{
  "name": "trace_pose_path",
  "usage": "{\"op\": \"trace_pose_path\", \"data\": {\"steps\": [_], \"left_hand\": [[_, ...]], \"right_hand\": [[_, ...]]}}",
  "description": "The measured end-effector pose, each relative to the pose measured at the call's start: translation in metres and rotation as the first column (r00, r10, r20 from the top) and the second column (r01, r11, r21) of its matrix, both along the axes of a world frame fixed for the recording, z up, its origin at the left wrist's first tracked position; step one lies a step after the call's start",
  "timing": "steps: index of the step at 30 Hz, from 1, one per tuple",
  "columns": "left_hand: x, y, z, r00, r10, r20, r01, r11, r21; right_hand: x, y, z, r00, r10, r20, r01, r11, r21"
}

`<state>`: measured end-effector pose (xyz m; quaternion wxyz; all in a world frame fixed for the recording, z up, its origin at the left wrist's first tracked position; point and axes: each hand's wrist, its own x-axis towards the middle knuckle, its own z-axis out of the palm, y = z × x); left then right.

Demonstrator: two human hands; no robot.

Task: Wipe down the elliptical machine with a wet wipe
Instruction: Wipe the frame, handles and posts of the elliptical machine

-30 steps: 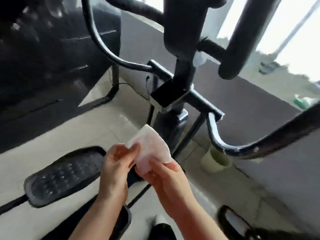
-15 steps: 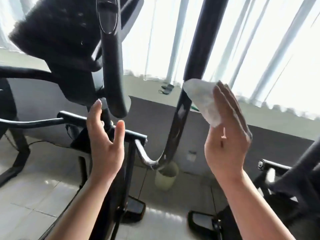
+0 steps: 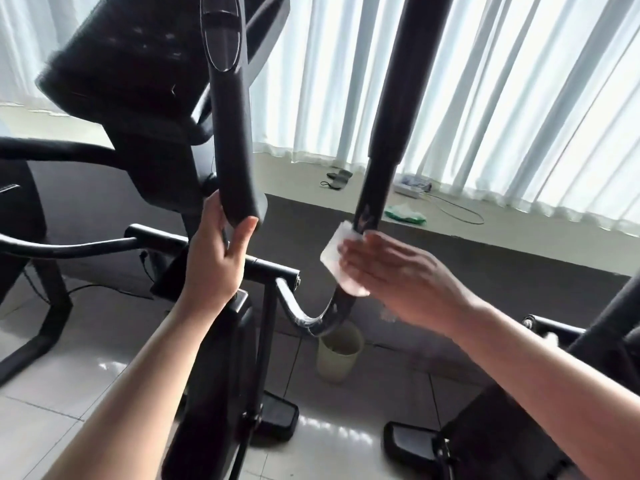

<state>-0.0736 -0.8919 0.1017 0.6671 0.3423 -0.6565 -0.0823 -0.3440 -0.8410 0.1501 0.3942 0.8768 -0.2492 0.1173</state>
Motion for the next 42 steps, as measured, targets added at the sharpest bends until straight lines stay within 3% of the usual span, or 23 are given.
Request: {"op": "trace_pose_path", "data": {"steps": [3,6,8,11,14,18,20,23,26,28,30,34,36,39,42], "left_hand": [[-0.003,0.0,-0.001,1.0,0.003,-0.021,-0.003,1.0,-0.004],[-0.001,-0.001,-0.001,0.999,-0.039,-0.036,0.039,0.999,0.004],[0.001,-0.002,-0.001,0.998,-0.056,-0.024,0.057,0.998,0.012],[0.003,-0.002,0.001,0.996,-0.084,-0.019,0.084,0.996,0.036],[0.004,-0.001,0.001,0.996,-0.09,-0.007,0.09,0.995,0.04],[0.004,-0.004,-0.002,0.993,-0.101,-0.058,0.105,0.992,0.075],[0.003,-0.003,-0.001,0.992,-0.108,-0.07,0.113,0.991,0.072],[0.003,-0.002,0.0,0.99,-0.131,-0.048,0.133,0.99,0.052],[0.006,-0.004,0.0,0.982,-0.179,-0.064,0.184,0.979,0.087],[0.007,-0.004,0.001,0.985,-0.169,-0.029,0.171,0.982,0.08],[0.007,-0.002,0.002,0.988,-0.151,0.02,0.15,0.988,0.049],[0.005,-0.007,-0.002,0.988,-0.156,-0.012,0.156,0.986,0.066],[0.005,-0.009,-0.003,0.988,-0.156,-0.017,0.157,0.986,0.054],[0.003,-0.003,0.002,0.982,-0.188,-0.02,0.189,0.982,0.017],[0.002,0.0,0.004,0.977,-0.21,-0.029,0.21,0.978,0.012]], "right_hand": [[-0.004,-0.01,0.059,0.993,-0.02,0.113,0.034,0.991,-0.126],[-0.007,-0.012,0.041,0.991,0.019,0.132,-0.004,0.993,-0.114],[-0.005,-0.005,-0.009,0.998,0.028,0.064,-0.027,0.999,-0.023],[-0.004,0.005,-0.066,0.986,-0.03,-0.166,0.039,0.998,0.053],[-0.006,0.001,-0.042,0.97,-0.019,-0.242,0.019,1.0,-0.003],[-0.014,-0.017,0.057,1.0,-0.008,-0.022,0.004,0.981,-0.196],[-0.014,-0.019,0.072,0.997,0.012,0.072,0.006,0.972,-0.235],[-0.008,-0.012,0.018,0.994,0.022,0.108,-0.006,0.99,-0.144],[-0.002,-0.001,-0.065,0.993,-0.023,-0.113,0.018,0.999,-0.045],[0.001,0.006,-0.086,0.968,-0.055,-0.246,0.049,0.998,-0.03],[0.002,0.004,-0.063,0.96,-0.052,-0.274,0.038,0.998,-0.058],[-0.009,-0.009,0.039,0.998,-0.047,-0.033,0.038,0.97,-0.241],[-0.016,-0.012,0.056,0.999,-0.019,0.026,0.026,0.957,-0.29],[-0.014,-0.009,0.009,0.999,0.013,0.052,-0.003,0.981,-0.194],[-0.012,0.002,-0.057,0.993,0.005,-0.117,-0.011,0.999,-0.047]]}}
